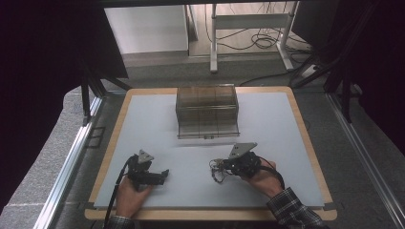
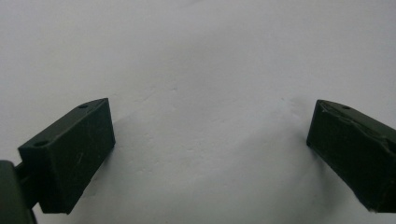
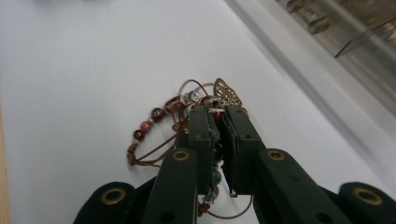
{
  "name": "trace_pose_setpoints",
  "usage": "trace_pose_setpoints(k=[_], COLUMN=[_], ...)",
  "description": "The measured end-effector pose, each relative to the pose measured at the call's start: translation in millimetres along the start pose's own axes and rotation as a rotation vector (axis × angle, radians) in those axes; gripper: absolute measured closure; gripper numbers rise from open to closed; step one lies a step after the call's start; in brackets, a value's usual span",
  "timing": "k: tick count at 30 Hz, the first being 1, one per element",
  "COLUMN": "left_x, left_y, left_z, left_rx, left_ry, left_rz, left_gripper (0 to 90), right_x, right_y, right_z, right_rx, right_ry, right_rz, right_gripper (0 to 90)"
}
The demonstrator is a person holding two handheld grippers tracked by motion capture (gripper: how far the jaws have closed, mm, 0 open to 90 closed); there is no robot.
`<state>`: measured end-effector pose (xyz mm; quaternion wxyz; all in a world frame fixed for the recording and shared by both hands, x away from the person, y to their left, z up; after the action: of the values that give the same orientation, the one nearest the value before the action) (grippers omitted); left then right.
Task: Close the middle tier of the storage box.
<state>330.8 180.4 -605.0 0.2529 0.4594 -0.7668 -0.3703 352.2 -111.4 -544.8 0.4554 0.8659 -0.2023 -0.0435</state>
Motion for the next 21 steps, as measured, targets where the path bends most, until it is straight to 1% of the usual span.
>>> trace_pose_setpoints(k=[8, 13, 17, 21], left_x=[0.2, 0.2, 0.2, 0.6], left_y=[-0.2, -0.2, -0.2, -0.5], left_z=[-0.2, -0.2, -0.2, -0.6], left_rx=[0.003, 0.004, 0.004, 0.008], left_ry=[0.003, 0.003, 0.003, 0.009], left_rz=[0.001, 0.001, 0.001, 0.001], left_gripper=[1.3, 1.3, 1.3, 1.3], right_x=[3.7, 6.4, 8.3, 9.8], right_y=[8.4, 12.6, 15.9, 17.9], right_z=[-5.6, -8.7, -11.3, -13.4], right_rx=[0.034, 0.057, 0.069, 0.077], right_ry=[0.001, -0.006, -0.007, -0.013], right_rz=[0.023, 0.029, 0.042, 0.044], right_gripper=[81.4, 81.4, 81.4, 81.4])
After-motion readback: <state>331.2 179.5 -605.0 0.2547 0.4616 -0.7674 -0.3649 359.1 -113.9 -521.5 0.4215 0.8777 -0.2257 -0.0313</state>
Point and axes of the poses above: each handheld gripper's, and its own axes: y roughly backward along the jaws, z roughly out of its underside, x roughly to its right, the point moved 7 cm from there along -y, roughly forward along the jaws, and after that the axes turned 7 degrees about -x, right-handed, at the moved point
